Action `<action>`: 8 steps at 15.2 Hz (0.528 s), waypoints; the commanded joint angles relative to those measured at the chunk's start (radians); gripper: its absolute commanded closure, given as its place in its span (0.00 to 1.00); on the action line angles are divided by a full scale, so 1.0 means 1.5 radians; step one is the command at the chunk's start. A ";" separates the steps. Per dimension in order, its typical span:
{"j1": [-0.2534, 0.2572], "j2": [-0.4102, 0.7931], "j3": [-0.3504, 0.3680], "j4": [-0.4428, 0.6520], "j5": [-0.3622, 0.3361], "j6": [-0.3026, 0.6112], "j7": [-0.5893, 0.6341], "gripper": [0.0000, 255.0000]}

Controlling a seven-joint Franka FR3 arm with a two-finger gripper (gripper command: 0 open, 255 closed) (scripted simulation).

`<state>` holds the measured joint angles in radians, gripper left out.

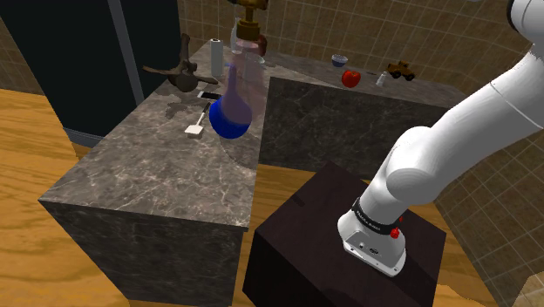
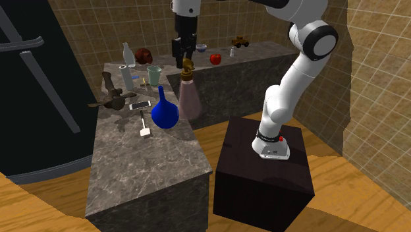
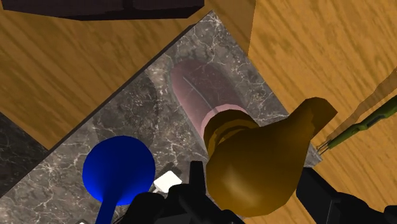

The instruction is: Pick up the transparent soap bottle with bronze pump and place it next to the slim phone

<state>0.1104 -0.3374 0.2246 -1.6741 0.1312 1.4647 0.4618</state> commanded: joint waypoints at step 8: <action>-0.002 0.054 0.004 0.142 -0.009 -0.089 0.014 1.00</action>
<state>0.1073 -0.2713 0.2276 -1.4934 0.1198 1.3497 0.4766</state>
